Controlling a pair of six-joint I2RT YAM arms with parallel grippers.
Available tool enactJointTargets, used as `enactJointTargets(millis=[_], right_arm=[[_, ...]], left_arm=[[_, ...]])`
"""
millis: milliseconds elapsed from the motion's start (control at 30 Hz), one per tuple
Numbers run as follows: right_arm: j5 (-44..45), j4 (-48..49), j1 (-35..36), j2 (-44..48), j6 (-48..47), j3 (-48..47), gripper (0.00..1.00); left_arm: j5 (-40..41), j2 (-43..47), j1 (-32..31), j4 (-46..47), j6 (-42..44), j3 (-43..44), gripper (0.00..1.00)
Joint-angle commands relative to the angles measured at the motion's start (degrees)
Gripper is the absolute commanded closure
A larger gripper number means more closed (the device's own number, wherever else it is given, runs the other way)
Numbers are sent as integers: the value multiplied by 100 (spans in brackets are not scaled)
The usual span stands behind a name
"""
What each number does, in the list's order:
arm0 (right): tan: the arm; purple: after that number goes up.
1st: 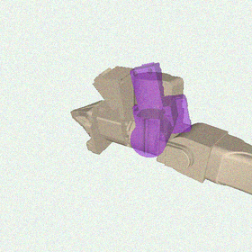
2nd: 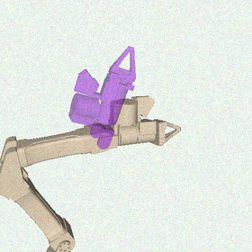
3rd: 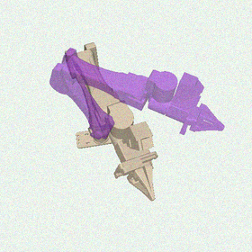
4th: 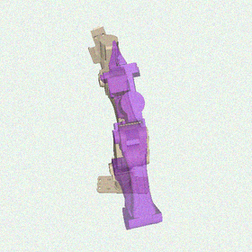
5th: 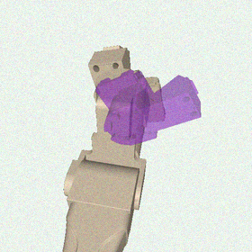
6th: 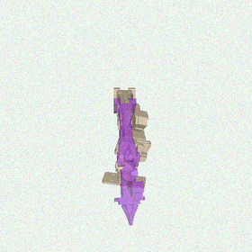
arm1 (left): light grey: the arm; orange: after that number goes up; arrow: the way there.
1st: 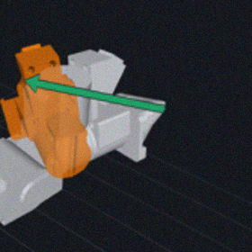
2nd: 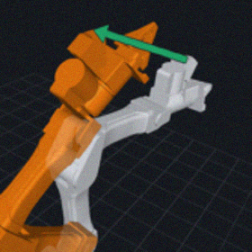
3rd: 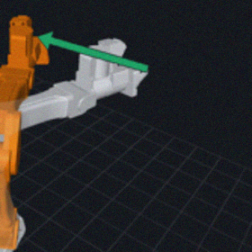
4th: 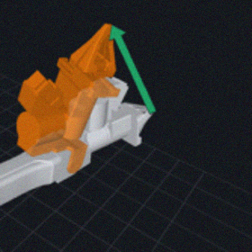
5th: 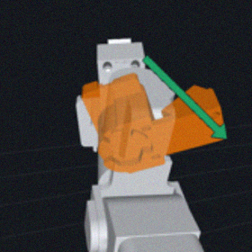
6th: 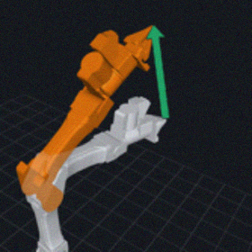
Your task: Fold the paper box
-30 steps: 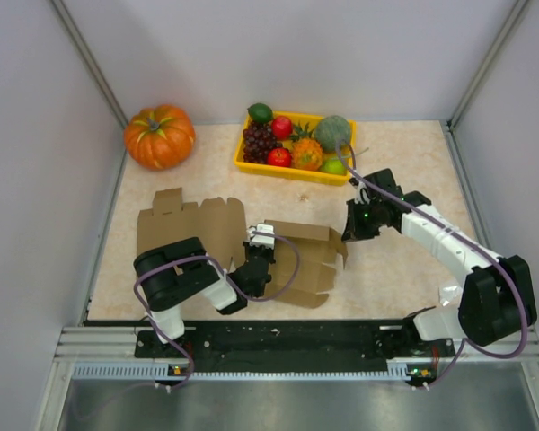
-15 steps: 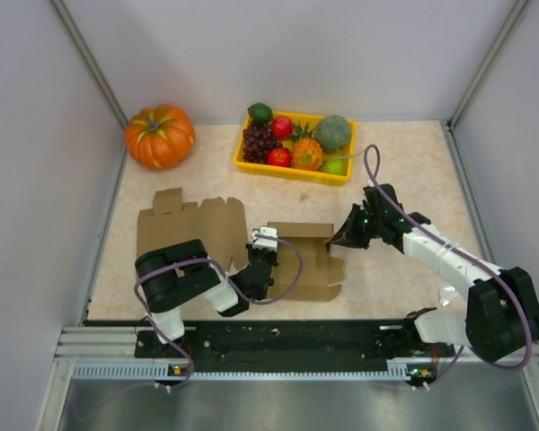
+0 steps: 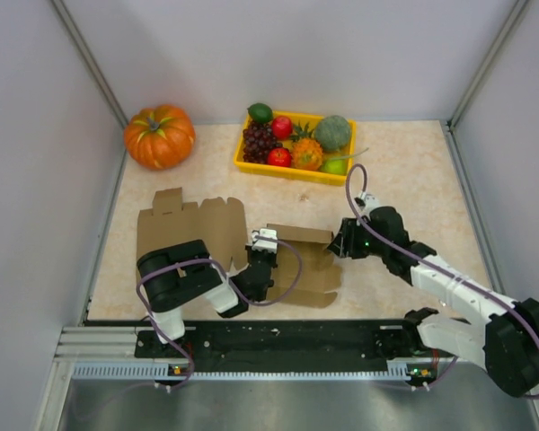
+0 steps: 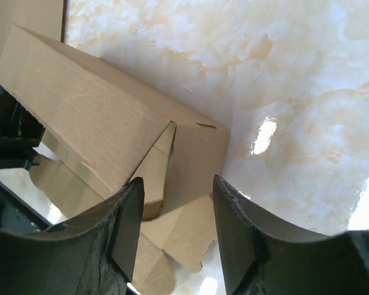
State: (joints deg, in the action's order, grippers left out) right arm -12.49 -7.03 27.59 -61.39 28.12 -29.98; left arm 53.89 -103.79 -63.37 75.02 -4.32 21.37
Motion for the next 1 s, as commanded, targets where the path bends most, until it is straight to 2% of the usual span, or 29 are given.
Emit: enactJointTargets(millis=[0, 100, 167, 267, 400, 467, 533, 700, 867, 933, 967], right_arm=[[-411, 1378, 79, 364, -816, 334, 50], [-719, 1695, 88, 460, -1115, 563, 49], [-1078, 1845, 79, 653, -959, 816, 48], [-729, 1355, 79, 1075, -791, 818, 46], [-571, 713, 71, 1733, -878, 634, 38], [-517, 825, 71, 1849, -1018, 730, 29], [-684, 975, 62, 1649, -1229, 757, 29], [-256, 361, 71, 1243, -1415, 484, 30], [44, -465, 53, 1742, -1275, 264, 34], [46, -598, 53, 1832, -1134, 325, 38], [2, -624, 53, 1710, -1151, 343, 44]], left_arm=[[-203, 34, -105, 742, 115, -97, 100], [-221, 34, -105, 751, 115, -97, 100], [-247, 34, -96, 707, 141, -89, 100], [-177, 61, -96, 689, 142, -71, 100], [-177, 17, -96, 707, 142, -54, 100], [-168, -18, -96, 724, 107, -54, 100], [-177, -54, -96, 785, 115, -45, 100], [-168, -54, -96, 768, 177, -71, 100], [-168, -71, -105, 803, 265, -62, 100], [-142, -89, -96, 821, 256, -36, 100], [-142, -124, -96, 838, 265, -27, 100]])
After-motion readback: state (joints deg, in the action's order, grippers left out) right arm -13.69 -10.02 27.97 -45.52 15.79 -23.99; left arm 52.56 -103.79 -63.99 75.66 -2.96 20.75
